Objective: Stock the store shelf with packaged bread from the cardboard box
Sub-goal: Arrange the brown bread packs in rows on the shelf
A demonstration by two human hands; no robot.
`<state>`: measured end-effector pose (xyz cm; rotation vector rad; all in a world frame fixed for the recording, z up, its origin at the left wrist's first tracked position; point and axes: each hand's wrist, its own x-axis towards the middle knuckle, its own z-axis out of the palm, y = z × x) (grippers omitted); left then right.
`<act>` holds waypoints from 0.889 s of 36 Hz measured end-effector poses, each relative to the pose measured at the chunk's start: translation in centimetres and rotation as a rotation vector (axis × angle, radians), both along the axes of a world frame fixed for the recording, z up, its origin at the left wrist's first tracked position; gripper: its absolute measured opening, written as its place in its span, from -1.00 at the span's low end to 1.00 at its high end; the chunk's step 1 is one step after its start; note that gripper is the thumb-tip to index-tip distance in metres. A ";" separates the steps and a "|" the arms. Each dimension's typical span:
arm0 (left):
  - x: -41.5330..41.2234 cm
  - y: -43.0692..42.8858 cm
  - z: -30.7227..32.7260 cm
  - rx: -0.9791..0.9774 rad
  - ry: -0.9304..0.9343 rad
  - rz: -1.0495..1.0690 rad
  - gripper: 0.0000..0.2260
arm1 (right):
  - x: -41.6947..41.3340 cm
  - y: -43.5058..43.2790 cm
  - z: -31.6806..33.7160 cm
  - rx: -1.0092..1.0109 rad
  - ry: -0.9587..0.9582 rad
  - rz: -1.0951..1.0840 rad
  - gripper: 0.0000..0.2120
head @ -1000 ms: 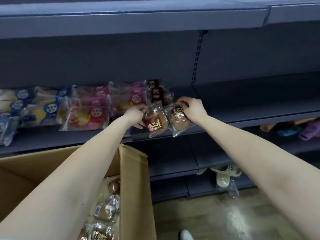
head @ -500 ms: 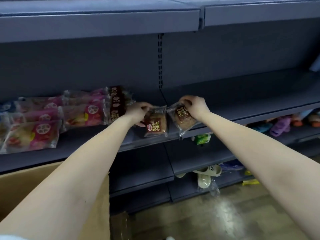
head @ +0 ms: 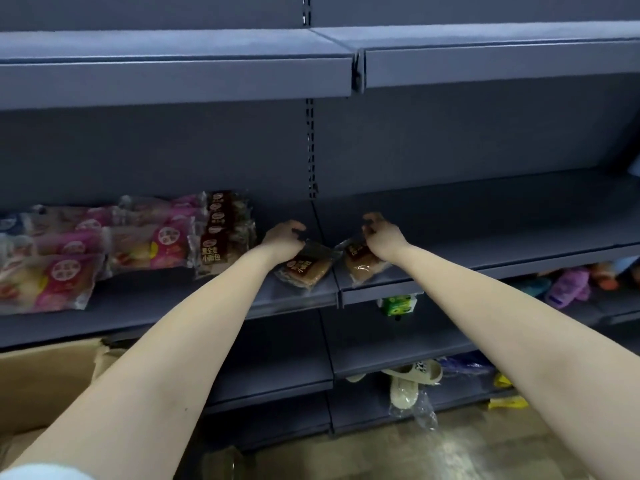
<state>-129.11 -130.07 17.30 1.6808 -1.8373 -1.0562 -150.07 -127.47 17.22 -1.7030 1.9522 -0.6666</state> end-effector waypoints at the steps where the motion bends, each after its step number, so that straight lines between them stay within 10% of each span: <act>1: 0.0 0.0 -0.1 -0.012 -0.009 -0.003 -0.68 | 0.1 0.0 -0.1 0.008 0.001 0.004 -0.62; 10: 0.3 0.0 0.1 -0.093 -0.012 0.021 -0.69 | 0.0 0.7 0.4 0.259 0.249 0.135 -0.02; 21: 3.9 0.9 3.6 -0.293 -0.086 0.004 -0.73 | 1.5 0.5 3.1 -0.201 0.295 -0.125 -0.46; 32: 11.8 3.5 5.9 -0.235 0.021 0.049 -0.55 | 12.6 -0.2 7.2 -0.151 -0.072 0.436 -0.18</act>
